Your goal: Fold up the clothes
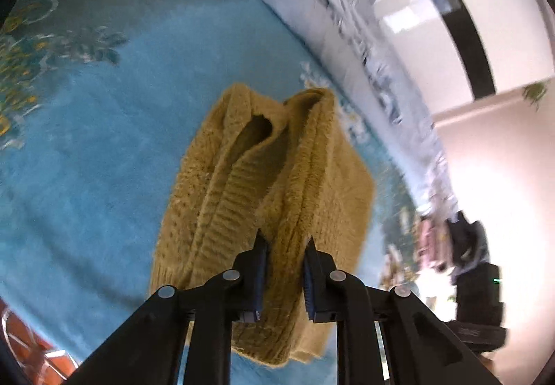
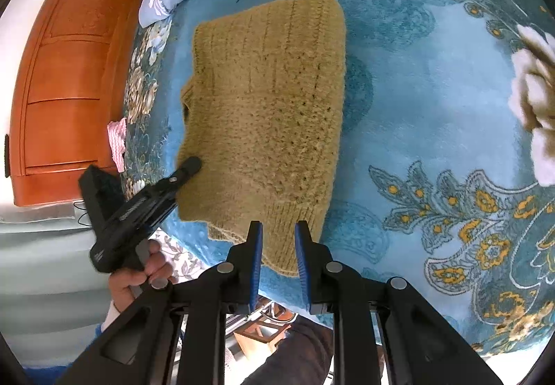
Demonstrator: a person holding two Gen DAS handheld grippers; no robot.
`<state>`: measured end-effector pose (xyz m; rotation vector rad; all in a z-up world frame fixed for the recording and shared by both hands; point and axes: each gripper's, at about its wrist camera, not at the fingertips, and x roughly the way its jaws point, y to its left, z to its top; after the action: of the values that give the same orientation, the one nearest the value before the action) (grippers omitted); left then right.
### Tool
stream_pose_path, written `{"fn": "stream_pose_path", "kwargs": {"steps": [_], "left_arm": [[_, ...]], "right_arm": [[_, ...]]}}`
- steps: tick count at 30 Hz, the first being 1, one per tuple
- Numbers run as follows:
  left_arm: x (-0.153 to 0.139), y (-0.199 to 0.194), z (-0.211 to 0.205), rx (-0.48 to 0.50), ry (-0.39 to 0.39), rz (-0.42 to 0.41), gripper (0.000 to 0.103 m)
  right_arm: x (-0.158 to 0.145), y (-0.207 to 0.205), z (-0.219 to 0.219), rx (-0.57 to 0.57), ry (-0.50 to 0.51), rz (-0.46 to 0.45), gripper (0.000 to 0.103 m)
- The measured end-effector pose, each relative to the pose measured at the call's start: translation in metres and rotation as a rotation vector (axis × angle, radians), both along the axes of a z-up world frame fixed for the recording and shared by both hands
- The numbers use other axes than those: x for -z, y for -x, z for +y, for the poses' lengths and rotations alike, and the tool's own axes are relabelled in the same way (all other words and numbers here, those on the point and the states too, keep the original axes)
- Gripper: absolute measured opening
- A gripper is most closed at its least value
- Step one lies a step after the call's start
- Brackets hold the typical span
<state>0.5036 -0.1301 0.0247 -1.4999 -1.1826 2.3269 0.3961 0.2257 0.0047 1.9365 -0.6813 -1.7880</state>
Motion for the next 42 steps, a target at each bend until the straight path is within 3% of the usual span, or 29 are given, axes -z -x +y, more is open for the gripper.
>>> {"fn": "stream_pose_path", "kwargs": {"steps": [3,6,9,10,11,13,15,19,22,26,29,36,42], "left_arm": [[0.005,-0.029,-0.012,-0.041,0.026,-0.035,0.018],[0.032,-0.046,-0.023,-0.08,0.008,-0.121,0.019],[0.05,-0.049,-0.03,-0.113,0.007,-0.155,0.019],[0.053,-0.046,-0.03,-0.116,0.007,-0.163,0.019],[0.054,-0.041,-0.027,-0.111,0.016,-0.164,0.02],[0.053,-0.033,-0.022,-0.072,0.072,-0.169,0.023],[0.051,-0.028,-0.018,-0.019,0.129,-0.171,0.026],[0.049,-0.027,-0.014,0.07,0.228,-0.176,0.054],[0.06,-0.03,-0.027,0.067,0.149,-0.197,0.062],[0.084,-0.038,-0.049,0.016,-0.068,-0.222,0.066],[0.093,-0.045,-0.059,-0.001,-0.152,-0.208,0.067],[0.097,-0.046,-0.056,0.046,-0.181,-0.188,0.067],[0.098,-0.021,-0.064,0.071,-0.185,-0.196,0.067]], "right_arm": [[-0.001,-0.003,0.002,-0.002,0.003,0.002,0.019],[0.003,-0.005,0.001,-0.003,0.004,-0.01,0.019],[0.008,-0.007,-0.002,0.002,0.021,-0.02,0.02],[0.01,-0.007,-0.003,0.004,0.028,-0.024,0.025],[0.013,-0.008,-0.005,0.004,0.03,-0.026,0.038],[0.017,-0.007,-0.009,0.0,0.028,-0.017,0.052],[0.02,-0.006,-0.014,-0.006,0.028,-0.002,0.055],[0.029,-0.002,-0.016,0.017,0.007,0.023,0.074],[0.034,-0.001,-0.016,0.037,-0.018,0.031,0.083],[0.038,-0.002,-0.02,0.011,-0.044,0.019,0.083],[0.04,-0.004,-0.021,-0.006,-0.046,0.023,0.084],[0.059,-0.004,-0.019,0.029,-0.025,0.0,0.084],[0.086,-0.002,-0.022,0.107,0.073,-0.063,0.084]]}}
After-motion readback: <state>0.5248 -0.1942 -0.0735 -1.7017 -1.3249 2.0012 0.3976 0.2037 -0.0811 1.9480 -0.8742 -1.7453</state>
